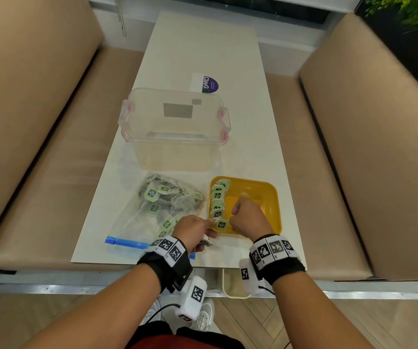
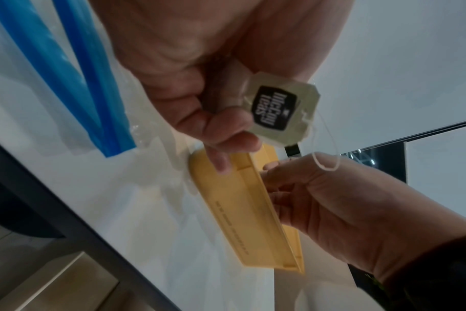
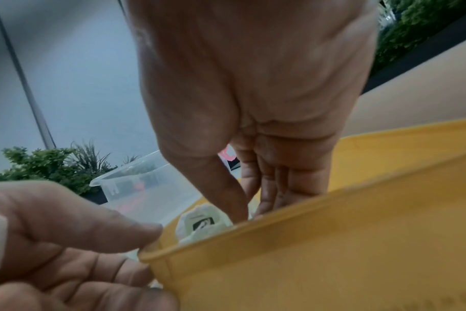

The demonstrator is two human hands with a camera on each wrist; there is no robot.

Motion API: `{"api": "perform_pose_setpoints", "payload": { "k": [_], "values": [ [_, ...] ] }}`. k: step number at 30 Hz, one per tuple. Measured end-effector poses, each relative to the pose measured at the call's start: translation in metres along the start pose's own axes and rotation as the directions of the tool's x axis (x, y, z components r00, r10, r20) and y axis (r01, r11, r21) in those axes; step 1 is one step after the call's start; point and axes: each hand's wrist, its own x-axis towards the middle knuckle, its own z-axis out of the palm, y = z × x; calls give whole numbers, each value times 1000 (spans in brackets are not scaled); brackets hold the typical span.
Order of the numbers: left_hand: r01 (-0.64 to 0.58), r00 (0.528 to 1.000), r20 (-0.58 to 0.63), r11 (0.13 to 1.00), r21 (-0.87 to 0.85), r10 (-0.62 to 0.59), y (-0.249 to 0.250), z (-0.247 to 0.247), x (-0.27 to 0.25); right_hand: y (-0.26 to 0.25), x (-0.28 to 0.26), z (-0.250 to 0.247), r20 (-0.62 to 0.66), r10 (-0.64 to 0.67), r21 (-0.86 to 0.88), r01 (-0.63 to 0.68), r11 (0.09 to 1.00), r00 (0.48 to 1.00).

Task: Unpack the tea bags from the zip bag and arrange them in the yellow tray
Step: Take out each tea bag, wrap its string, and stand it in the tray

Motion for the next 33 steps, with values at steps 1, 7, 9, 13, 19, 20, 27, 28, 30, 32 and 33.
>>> {"api": "perform_pose_setpoints", "payload": {
  "k": [1,7,9,13,19,20,27,28,30,32,33],
  "values": [
    [2,1000,1,1000,-1,-2,0,0,0,1,0,1,7,1,10,-1,1000,1000],
    [6,1000,0,1000,0,-6,0,-1,-1,3,2,6,19,-7,49,6,999,1000],
    [9,1000,1,1000,-3,-9,0,-1,-2,3,4,7,27,-10,62,9,998,1000],
    [15,1000,2,1000,-12,-15,1,-1,-3,3,5,9,37,-31,94,27,995,999],
    [29,1000,6,998,-54,-29,3,-2,-9,2,4,9,37,-67,79,63,995,997],
    [33,999,5,997,-71,-33,4,-3,-10,2,3,7,29,-65,75,63,995,997],
    [65,997,-7,941,-332,-71,2,-19,-21,-14,-35,-14,-108,-384,111,395,912,917],
    [59,998,-10,930,-363,-67,1,-21,-21,-19,-46,-14,-34,-447,133,447,884,894],
    [43,999,-3,906,-422,-49,1,-23,-21,-27,-64,-10,126,-520,92,512,854,845],
    [30,1000,9,886,-462,-29,3,-23,-23,-30,-72,1,148,-578,24,581,814,803],
    [28,1000,13,880,-475,-24,4,-22,-25,-30,-73,6,116,-602,15,605,796,790]
  ]
}}
